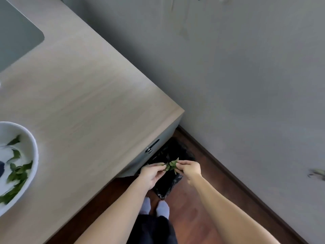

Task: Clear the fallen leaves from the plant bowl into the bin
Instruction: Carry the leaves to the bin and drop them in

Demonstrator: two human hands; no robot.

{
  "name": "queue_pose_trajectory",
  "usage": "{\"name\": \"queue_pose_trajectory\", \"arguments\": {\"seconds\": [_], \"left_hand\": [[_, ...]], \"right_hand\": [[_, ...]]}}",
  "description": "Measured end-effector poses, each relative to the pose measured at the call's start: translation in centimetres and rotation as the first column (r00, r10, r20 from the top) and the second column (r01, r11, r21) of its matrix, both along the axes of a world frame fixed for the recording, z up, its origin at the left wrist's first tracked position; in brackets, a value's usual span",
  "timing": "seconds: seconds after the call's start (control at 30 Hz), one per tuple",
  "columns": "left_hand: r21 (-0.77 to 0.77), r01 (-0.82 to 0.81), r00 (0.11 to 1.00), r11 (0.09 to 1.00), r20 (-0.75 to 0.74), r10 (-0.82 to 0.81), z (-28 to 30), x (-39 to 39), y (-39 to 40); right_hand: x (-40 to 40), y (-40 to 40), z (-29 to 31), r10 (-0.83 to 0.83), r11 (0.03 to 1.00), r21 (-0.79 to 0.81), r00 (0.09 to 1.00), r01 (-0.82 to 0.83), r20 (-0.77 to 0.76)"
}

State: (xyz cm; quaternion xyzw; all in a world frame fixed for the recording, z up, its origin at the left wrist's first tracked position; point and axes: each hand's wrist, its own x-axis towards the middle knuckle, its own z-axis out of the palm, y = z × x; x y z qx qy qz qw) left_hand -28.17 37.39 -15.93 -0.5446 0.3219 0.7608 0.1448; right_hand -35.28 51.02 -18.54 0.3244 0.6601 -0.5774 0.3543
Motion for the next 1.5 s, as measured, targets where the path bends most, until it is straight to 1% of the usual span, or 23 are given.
{"name": "queue_pose_trajectory", "arguments": {"seconds": [0.1,0.2,0.3,0.43,0.57,0.73,0.8,0.83,0.93,1.0,1.1,1.17,1.23,1.33,1.37,1.43,1.5], "left_hand": [[0.015,0.008,0.997,1.000,0.083,-0.009,-5.7,-0.9,0.2],[0.051,0.090,0.988,0.995,0.119,-0.095,-10.0,-1.4,0.1],[0.076,0.158,0.972,0.984,0.163,-0.169,-12.6,-1.8,-0.1],[0.067,0.159,0.971,0.985,0.171,-0.169,-13.0,-2.1,-0.6],[0.053,0.171,0.974,0.984,0.144,-0.177,-10.4,-2.6,-0.8],[0.030,0.256,0.963,0.966,0.075,-0.258,-3.6,-3.8,-0.9],[-0.012,0.277,0.961,0.961,0.015,-0.277,0.2,-4.2,-1.3],[-0.018,0.280,0.960,0.960,-0.003,-0.280,1.4,-4.4,-1.4],[-0.086,0.241,0.963,0.967,-0.103,-0.250,7.0,-4.7,-3.1],[-0.134,0.183,0.968,0.974,-0.149,-0.203,10.0,-4.7,-4.3],[-0.186,0.038,0.967,0.982,-0.242,-0.084,14.6,-3.5,-7.6],[-0.220,-0.029,0.958,0.975,-0.285,-0.036,16.5,-2.1,-10.0],[-0.233,-0.103,0.952,0.967,-0.306,0.028,18.0,0.7,-12.6],[-0.255,-0.215,0.944,0.943,-0.302,0.134,18.6,6.0,-16.1],[-0.266,-0.231,0.944,0.936,-0.292,0.150,18.4,7.9,-17.1],[-0.291,-0.236,0.955,0.927,-0.244,0.166,17.9,12.2,-19.1],[-0.363,-0.188,0.976,0.913,-0.170,0.133,17.3,16.1,-21.0]], "right_hand": [[0.0,-0.2,-5.6,-0.002,0.998,0.069,0.998,-0.002,0.055],[-0.2,-1.0,-9.5,-0.002,0.994,0.107,0.995,-0.009,0.102],[-0.6,-1.6,-11.8,0.014,0.992,0.121,0.990,-0.032,0.142],[-1.3,-1.8,-11.9,0.002,0.994,0.104,0.984,-0.020,0.176],[-2.1,-1.8,-8.9,-0.017,0.997,0.076,0.990,0.006,0.143],[-3.6,-2.2,-1.9,-0.007,1.000,0.012,0.996,0.006,0.091],[-4.5,-2.7,2.0,0.037,0.999,-0.028,0.998,-0.035,0.046],[-4.9,-2.9,2.9,0.052,0.998,-0.048,0.998,-0.051,0.028],[-5.7,-4.3,8.9,0.156,0.986,-0.056,0.986,-0.159,-0.054],[-6.0,-5.6,11.6,0.213,0.974,-0.053,0.972,-0.219,-0.099],[-5.5,-9.0,15.7,0.324,0.939,-0.065,0.931,-0.338,-0.166],[-5.4,-11.9,16.8,0.365,0.919,-0.085,0.910,-0.386,-0.196],[-4.2,-15.4,17.6,0.451,0.875,-0.079,0.863,-0.478,-0.226],[-1.1,-20.6,18.3,0.592,0.780,-0.077,0.772,-0.621,-0.232],[-0.1,-22.0,18.4,0.627,0.751,-0.072,0.742,-0.657,-0.236],[2.4,-25.2,18.5,0.697,0.682,-0.068,0.675,-0.728,-0.242],[4.9,-28.1,18.9,0.756,0.611,-0.052,0.602,-0.790,-0.257]]}}
